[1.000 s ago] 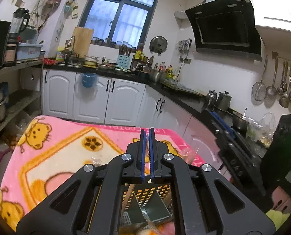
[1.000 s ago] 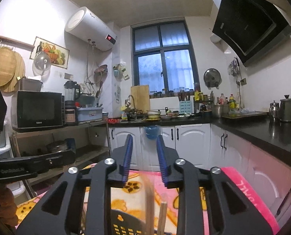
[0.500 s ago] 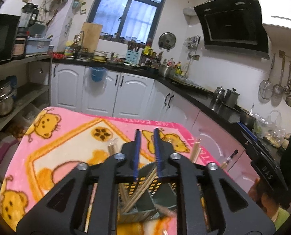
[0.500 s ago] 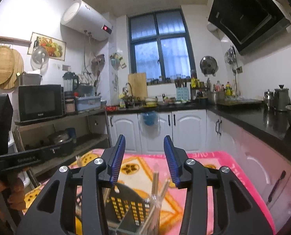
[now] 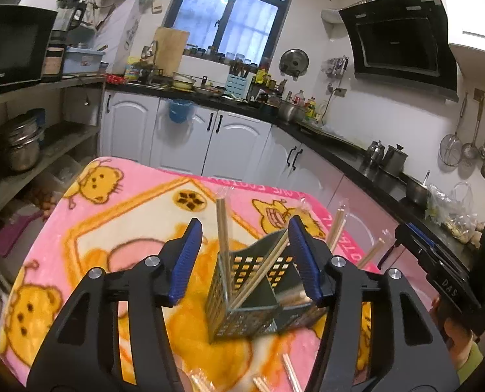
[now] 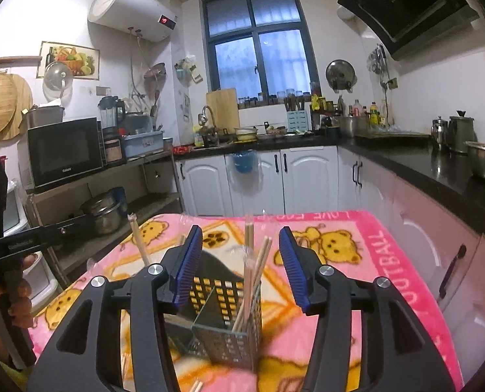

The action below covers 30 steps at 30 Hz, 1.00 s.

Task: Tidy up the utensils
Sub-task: 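Open both tools to release the chopsticks and pull back from the basket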

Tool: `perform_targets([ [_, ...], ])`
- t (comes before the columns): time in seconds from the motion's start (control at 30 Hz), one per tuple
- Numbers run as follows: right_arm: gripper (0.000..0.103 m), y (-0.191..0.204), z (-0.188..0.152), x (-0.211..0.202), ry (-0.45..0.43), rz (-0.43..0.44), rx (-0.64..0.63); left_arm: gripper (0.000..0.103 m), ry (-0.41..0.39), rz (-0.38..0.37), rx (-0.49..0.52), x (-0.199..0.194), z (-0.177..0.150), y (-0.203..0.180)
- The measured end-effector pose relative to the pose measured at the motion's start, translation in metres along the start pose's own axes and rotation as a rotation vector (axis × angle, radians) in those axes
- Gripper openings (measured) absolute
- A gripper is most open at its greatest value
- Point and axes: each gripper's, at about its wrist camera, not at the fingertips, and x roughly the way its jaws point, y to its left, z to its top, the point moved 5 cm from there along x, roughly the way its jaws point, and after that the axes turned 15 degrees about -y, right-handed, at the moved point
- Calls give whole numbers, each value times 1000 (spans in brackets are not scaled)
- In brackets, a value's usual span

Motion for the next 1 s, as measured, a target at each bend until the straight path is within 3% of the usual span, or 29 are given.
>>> perform_targets([
  [0.03, 50, 0, -1, -3, 2, -1, 3, 50, -2, 3, 1, -4, -1, 1],
  [0.07, 51, 0, -2, -6, 4, -2, 7, 61, -3, 5, 0, -6, -2, 1],
  [0.1, 51, 0, -2, -9, 4, -1, 10, 66, -1, 5, 2, -10, -4, 1],
  [0.27, 56, 2, -7, -22, 11, 4, 12, 71, 4, 1, 17, -22, -12, -2],
  [0.5, 65, 6, -15, -35, 37, 5, -1, 91, 17, -9, 25, -36, -28, -9],
  [1.0, 67, 5, -38, -55, 112, 24, -10, 92, 78, -18, 16, -42, -60, -19],
])
